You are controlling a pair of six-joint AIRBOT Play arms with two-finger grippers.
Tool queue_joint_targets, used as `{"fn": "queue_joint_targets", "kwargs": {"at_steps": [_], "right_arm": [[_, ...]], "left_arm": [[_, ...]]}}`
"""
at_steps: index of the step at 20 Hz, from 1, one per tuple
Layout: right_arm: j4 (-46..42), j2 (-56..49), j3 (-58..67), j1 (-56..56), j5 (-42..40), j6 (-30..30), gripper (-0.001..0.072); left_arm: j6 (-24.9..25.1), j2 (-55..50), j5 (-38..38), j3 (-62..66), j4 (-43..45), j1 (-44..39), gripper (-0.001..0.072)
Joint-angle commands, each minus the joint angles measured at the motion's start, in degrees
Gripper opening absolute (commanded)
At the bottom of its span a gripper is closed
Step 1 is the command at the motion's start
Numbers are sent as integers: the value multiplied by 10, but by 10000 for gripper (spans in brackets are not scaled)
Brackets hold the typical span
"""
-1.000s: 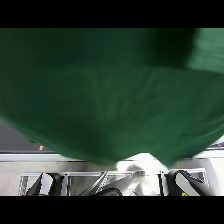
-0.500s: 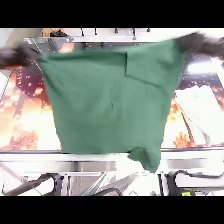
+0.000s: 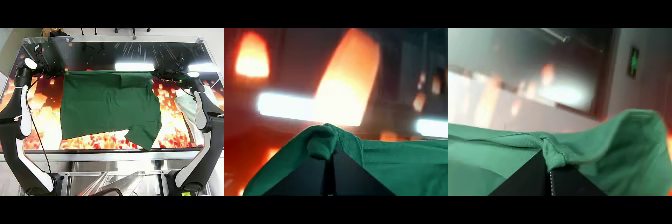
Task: Fold the shirts.
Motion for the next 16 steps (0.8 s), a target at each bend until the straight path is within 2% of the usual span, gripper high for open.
{"fn": "queue_joint_targets", "kwargs": {"at_steps": [1,4,8,16], "right_arm": [[-31,-26,33,-9,1,-7,23],[-92,-23,33,-15,67,-7,23],[-196,-23,29,-7,90,10,23],[-234,-35,29,11,71,3,24]], "left_arm": [[2,-23,-16,34,-16,4,18],[-1,15,-41,-43,-7,11,17],[-24,44,-104,-108,53,13,17],[-52,53,-74,-231,63,-7,17]]}}
